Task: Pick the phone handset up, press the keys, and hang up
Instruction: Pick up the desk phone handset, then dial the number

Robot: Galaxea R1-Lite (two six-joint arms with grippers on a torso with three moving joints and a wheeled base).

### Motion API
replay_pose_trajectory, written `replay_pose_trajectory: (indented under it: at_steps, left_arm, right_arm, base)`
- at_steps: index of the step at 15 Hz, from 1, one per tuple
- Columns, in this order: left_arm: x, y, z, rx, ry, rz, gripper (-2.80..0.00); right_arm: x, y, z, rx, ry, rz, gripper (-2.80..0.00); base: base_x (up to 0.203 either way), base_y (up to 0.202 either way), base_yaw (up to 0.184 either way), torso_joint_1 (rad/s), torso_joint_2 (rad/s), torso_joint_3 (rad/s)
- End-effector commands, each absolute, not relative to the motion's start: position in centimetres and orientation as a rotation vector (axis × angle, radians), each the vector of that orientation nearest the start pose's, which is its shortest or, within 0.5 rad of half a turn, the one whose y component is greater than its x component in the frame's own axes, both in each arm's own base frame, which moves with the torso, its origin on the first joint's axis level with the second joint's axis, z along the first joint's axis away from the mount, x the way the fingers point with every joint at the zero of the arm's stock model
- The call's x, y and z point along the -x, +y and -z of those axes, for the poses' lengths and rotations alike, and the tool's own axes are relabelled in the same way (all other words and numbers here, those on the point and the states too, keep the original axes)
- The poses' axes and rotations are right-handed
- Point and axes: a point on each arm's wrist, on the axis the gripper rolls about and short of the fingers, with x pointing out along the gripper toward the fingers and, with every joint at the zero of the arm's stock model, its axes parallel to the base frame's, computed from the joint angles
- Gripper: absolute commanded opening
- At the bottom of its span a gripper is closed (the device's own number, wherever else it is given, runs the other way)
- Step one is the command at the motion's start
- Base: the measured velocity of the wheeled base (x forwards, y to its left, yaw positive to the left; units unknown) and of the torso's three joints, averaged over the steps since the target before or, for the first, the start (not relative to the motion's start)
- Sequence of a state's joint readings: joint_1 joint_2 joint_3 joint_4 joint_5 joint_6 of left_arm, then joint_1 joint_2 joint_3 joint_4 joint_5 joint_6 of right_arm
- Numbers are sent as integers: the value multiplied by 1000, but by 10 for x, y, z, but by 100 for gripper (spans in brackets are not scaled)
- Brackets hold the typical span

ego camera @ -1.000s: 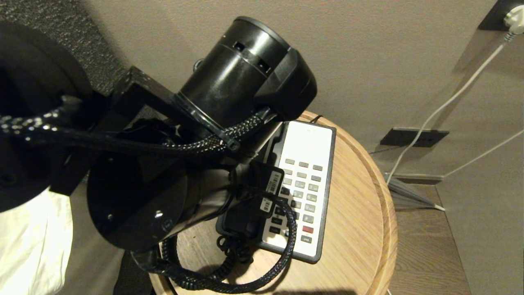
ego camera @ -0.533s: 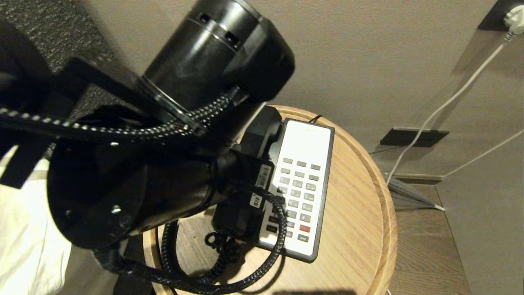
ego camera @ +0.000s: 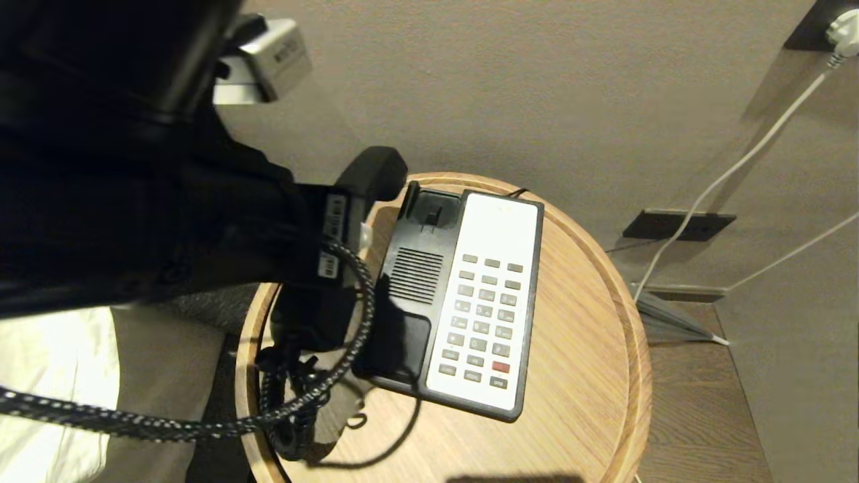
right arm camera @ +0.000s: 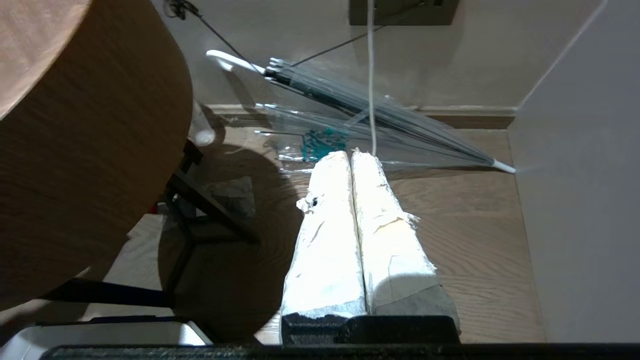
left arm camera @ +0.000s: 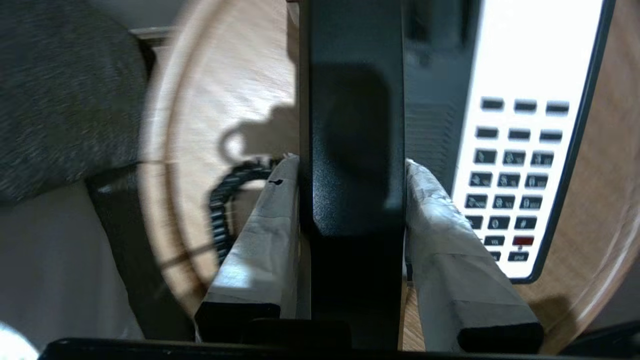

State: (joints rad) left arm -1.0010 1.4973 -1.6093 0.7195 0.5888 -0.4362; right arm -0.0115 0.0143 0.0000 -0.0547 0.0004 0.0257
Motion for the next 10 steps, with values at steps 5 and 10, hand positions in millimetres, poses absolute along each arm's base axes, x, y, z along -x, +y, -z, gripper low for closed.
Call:
replay_pose_trajectory:
  at_steps: [5,10]
  left_arm:
    - [-77,-88,-373,532,477,371,-280]
    - [-31,-28,-322,701,477,410,-280]
  right_arm:
    - [20,0,-76,-26,-22,12,-280]
    - [20,0,-76,-26,-22,11,-280]
  base:
    - [0,0,0,0,0,0]
    - [0,0,0,0,0,0]
